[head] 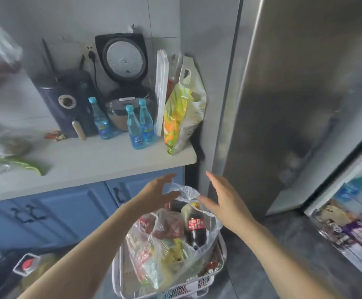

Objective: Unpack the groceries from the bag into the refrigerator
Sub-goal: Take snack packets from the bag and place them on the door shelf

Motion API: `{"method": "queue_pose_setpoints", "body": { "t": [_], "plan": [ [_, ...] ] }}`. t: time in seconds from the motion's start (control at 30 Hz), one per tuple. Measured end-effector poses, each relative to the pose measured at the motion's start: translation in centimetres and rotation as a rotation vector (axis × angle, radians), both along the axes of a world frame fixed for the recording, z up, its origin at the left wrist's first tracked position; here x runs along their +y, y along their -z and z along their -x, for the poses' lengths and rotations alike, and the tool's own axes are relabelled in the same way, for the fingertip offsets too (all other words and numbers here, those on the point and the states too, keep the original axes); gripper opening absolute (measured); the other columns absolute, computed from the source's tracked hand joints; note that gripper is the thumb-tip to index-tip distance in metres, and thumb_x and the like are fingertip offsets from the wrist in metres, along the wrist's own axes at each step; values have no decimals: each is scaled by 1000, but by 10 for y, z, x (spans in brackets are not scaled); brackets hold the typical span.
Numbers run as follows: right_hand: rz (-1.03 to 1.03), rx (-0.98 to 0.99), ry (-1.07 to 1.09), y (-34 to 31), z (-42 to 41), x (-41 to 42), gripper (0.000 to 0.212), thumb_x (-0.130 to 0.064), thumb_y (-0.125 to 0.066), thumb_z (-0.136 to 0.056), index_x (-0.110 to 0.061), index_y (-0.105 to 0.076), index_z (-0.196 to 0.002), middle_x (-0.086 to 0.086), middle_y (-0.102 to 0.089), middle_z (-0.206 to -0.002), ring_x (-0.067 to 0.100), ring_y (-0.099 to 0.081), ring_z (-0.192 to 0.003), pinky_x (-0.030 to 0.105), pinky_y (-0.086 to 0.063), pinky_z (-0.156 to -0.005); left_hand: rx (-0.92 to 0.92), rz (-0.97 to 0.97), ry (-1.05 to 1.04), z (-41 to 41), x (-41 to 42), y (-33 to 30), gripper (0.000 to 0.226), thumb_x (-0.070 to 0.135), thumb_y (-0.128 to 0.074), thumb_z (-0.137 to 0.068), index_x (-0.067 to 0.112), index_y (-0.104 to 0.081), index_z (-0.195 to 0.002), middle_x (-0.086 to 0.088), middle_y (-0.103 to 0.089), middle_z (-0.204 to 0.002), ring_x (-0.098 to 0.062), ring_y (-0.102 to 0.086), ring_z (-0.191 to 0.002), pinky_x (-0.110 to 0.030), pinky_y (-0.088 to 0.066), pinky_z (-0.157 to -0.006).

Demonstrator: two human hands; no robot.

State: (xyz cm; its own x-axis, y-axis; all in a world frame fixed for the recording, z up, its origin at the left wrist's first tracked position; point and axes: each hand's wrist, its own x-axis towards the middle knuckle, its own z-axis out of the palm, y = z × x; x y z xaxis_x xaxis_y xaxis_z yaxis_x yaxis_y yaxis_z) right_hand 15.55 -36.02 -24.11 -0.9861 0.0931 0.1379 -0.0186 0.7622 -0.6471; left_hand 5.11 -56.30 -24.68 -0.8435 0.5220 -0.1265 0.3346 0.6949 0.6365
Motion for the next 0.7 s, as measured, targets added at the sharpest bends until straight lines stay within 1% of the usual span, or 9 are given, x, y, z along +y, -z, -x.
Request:
{"method": "queue_pose_setpoints", "body": {
  "t": [0.1,0.17,0.23,0.3,0.37,0.43,0.5,0.63,0.7],
  "plan": [
    [13,-50,-24,27,10,-33,74,-47,-58,-89,-22,-24,-149,-7,-31,-151,8,-29,-138,20,-25,-109,-70,11,4,2,-17,20,62,38,-63,-89,23,-37,-144,3,-48,-141,-15,-50,-124,-21,-34,-99],
    [15,-77,-29,48,14,-50,74,-51,-58,-87,-24,-27,-148,-7,-35,-149,8,-33,-136,26,-31,-110,-96,53,52,3,-20,36,58,37,-63,-89,25,-40,-142,4,-51,-138,-14,-54,-118,-20,-37,-96],
    [33,-121,-17,67,16,-62,72,-48,-59,-88,-25,-27,-148,-7,-40,-144,9,-36,-133,26,-32,-109,-99,66,120,5,-17,54,47,32,-63,-89,30,-49,-135,7,-58,-130,-8,-58,-109,-18,-42,-95],
    [67,-155,4,85,14,-70,71,-46,-59,-88,-28,-26,-148,-5,-47,-135,13,-43,-127,27,-35,-106,-94,59,187,8,-12,67,41,24,-63,-89,33,-55,-128,15,-61,-123,1,-56,-100,-3,-40,-84],
    [66,-167,38,101,14,-76,70,-47,-58,-89,-25,-28,-148,-6,-44,-139,13,-39,-130,26,-33,-107,-97,72,227,14,-8,78,42,18,-62,-89,32,-55,-129,18,-57,-122,2,-51,-100,2,-33,-79],
    [43,-175,67,114,15,-79,70,-49,-59,-88,-24,-30,-147,-9,-38,-145,9,-33,-134,23,-31,-107,-98,86,253,23,-6,90,43,17,-59,-91,30,-53,-132,13,-55,-129,-3,-52,-108,-5,-33,-86],
    [49,-210,80,129,18,-82,71,-50,-59,-86,-26,-29,-147,-11,-34,-149,8,-31,-136,25,-31,-108,-100,108,271,31,-5,98,44,18,-57,-92,30,-51,-134,10,-54,-132,-7,-52,-113,-10,-33,-88],
    [77,-262,84,146,24,-92,71,-52,-59,-85,-31,-28,-145,-15,-35,-146,6,-33,-135,25,-33,-108,-178,217,280,46,-15,119,41,23,-60,-88,33,-52,-127,13,-57,-118,-7,-52,-98,-18,-43,-88],
    [54,-279,81,150,29,-98,74,-50,-60,-86,-28,-25,-147,-12,-34,-148,8,-33,-136,24,-30,-109,-164,352,296,56,-28,135,54,39,-68,-80,30,-48,-129,8,-53,-129,-15,-50,-115,-33,-42,-101]
  ]
}}
